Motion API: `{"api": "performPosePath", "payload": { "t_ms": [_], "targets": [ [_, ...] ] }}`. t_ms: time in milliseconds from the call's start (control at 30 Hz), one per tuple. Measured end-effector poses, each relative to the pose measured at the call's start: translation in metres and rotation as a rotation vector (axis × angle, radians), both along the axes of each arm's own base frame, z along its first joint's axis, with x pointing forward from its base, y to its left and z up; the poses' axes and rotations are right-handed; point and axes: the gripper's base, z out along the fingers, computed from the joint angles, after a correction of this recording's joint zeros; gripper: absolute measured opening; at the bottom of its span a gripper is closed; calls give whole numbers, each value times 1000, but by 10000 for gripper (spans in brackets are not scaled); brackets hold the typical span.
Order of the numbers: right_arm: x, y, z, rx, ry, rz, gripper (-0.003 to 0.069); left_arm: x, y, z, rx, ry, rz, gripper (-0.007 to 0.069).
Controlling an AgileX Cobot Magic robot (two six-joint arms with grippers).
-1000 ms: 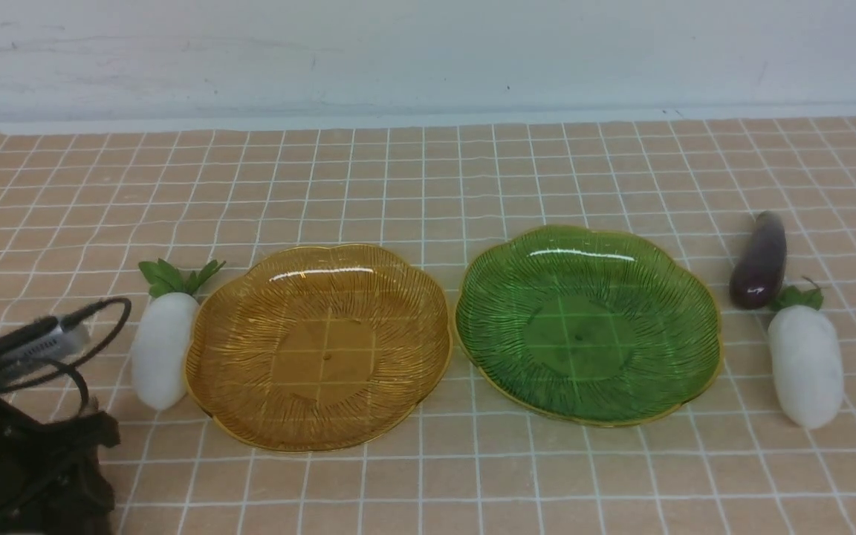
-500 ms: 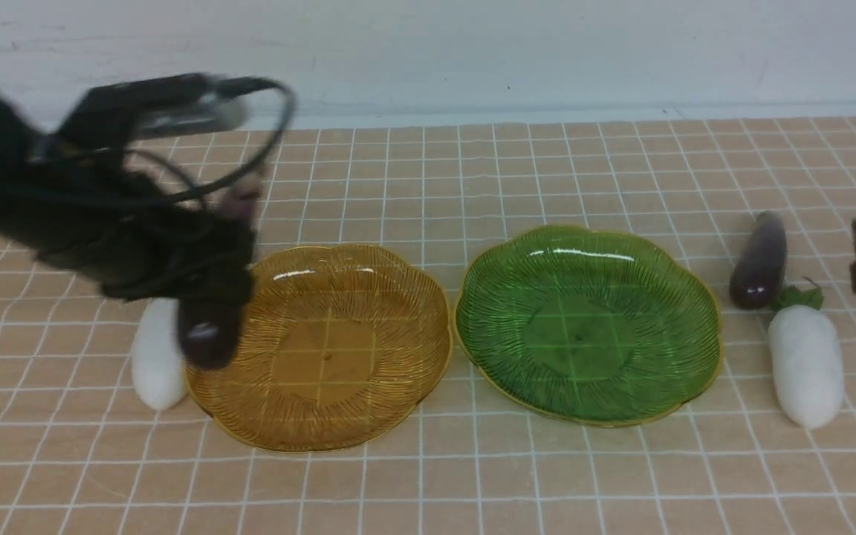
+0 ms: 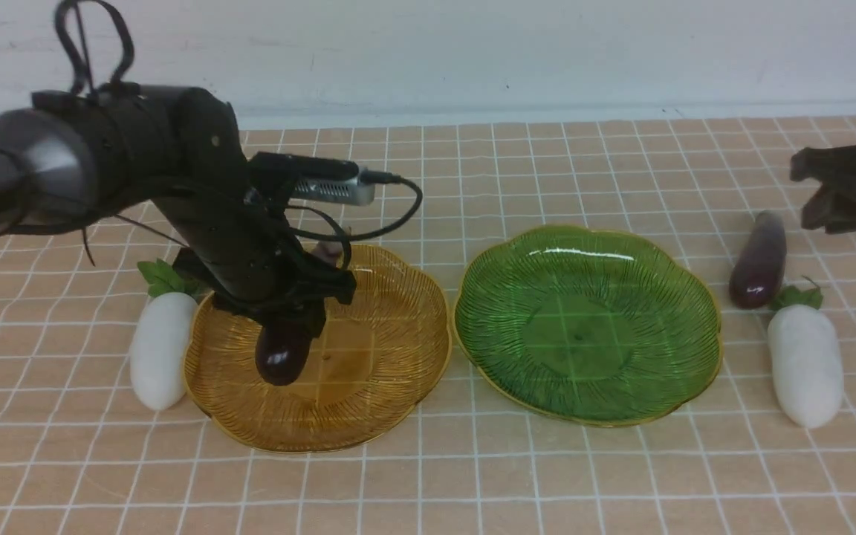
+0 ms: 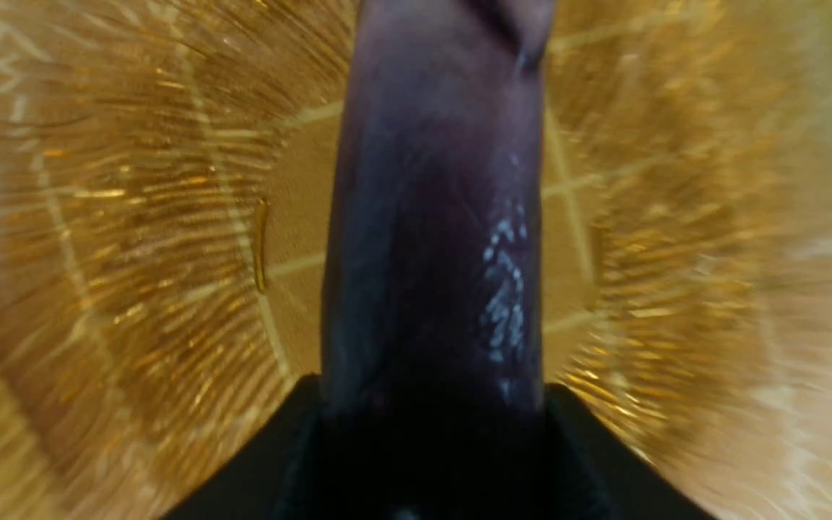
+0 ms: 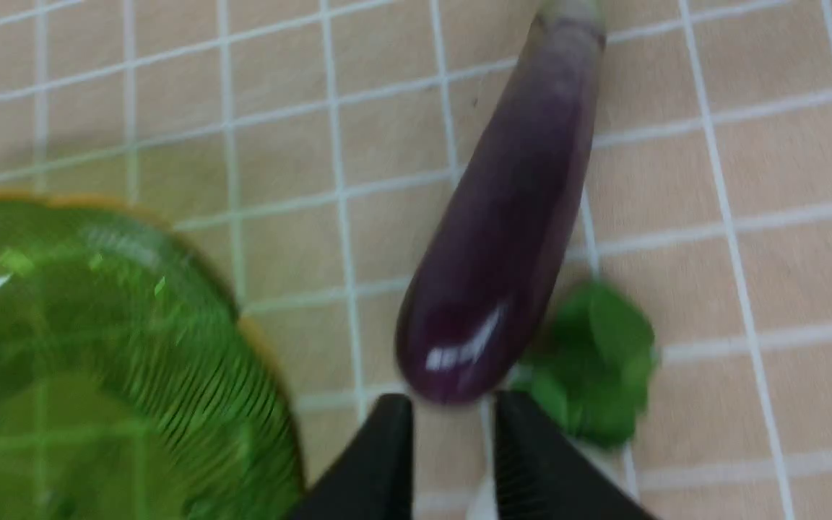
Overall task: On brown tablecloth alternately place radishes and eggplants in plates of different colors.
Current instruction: 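Pick up the eggplant and place it in the yellow plate, then pick up the eggplant and place it on the yellow plate with the right gripper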
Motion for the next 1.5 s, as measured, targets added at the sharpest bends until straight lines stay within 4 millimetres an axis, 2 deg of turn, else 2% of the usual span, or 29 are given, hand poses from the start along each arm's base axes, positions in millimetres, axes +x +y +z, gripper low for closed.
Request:
{"api": "performPosePath", "payload": {
  "t_ms": [33, 67, 100, 133, 233, 300, 367, 433, 467, 500, 533, 567, 600, 633, 667, 733, 800, 900, 1000, 1067, 1133, 1167, 1300, 1367, 1500],
  "targets": [
    [12, -1, -11, 1, 9, -3, 203, 4, 0, -9, 13, 15, 2, 318],
    [16, -1, -14, 1, 12, -3, 212, 5, 0, -11, 15, 20, 5, 329],
    [26, -2, -21, 1, 14, -3, 265, 6, 0, -15, 22, 28, 9, 351],
    [40, -3, -39, 4, 37, -3, 338, 7, 0, -18, 31, 33, 10, 382],
    [63, -4, -63, 7, 62, -4, 477, 9, 3, -18, 66, 23, 7, 540],
    [72, -5, -76, 9, 77, -4, 536, 10, 4, -15, 88, 23, 1, 598],
    [77, -6, -86, 10, 91, -14, 567, 10, 6, -8, 121, 45, -1, 615],
    [81, -7, -94, 10, 105, -35, 576, 10, 9, 0, 155, 67, -3, 563],
    [84, -8, -100, 8, 116, -43, 559, 10, 10, 5, 169, 70, -4, 503],
    [85, -8, -101, 14, 119, -52, 515, 10, 11, 12, 186, 63, -6, 418],
    [86, -8, -101, 15, 118, -52, 433, 8, 13, 19, 197, 49, -8, 330],
    [88, -8, -98, 16, 115, -50, 364, 4, 17, 33, 212, 14, -6, 195],
    [90, -8, -93, 15, 110, -43, 368, -1, 21, 49, 223, -27, 1, 94],
    [91, -8, -89, 12, 109, -32, 374, -5, 25, 61, 225, -55, 13, 52],
    [94, -8, -79, 13, 88, -29, 374, -13, 34, 79, 225, -92, 40, 19],
    [98, -7, -52, 27, 41, -24, 374, -24, 50, 103, 223, -144, 85, 4],
    [99, -3, -17, 56, -25, -11, 374, -30, 63, 117, 220, -172, 121, 0],
    [98, 9, 23, 104, -106, 24, 374, -40, 86, 134, 217, -209, 194, -1],
    [90, 43, 63, 201, -162, 113, 374, -47, 116, 145, 202, -225, 296, -1],
    [85, 61, 71, 250, -157, 159, 374, -49, 134, 146, 171, -211, 362, -1],
    [79, 93, 75, 299, -126, 237, 374, -49, 146, 142, 137, -192, 404, -1],
    [75, 110, 74, 312, -106, 279, 374, -50, 154, 137, 105, -172, 423, -1],
    [63, 167, 60, 328, -24, 411, 374, -47, 164, 114, 26, -134, 419, -1],
    [53, 209, 45, 327, 25, 497, 374, -43, 162, 96, -18, -105, 412, -1],
    [39, 266, 16, 302, 68, 597, 374, -37, 160, 71, -49, -58, 381, -1]
  ]
}}
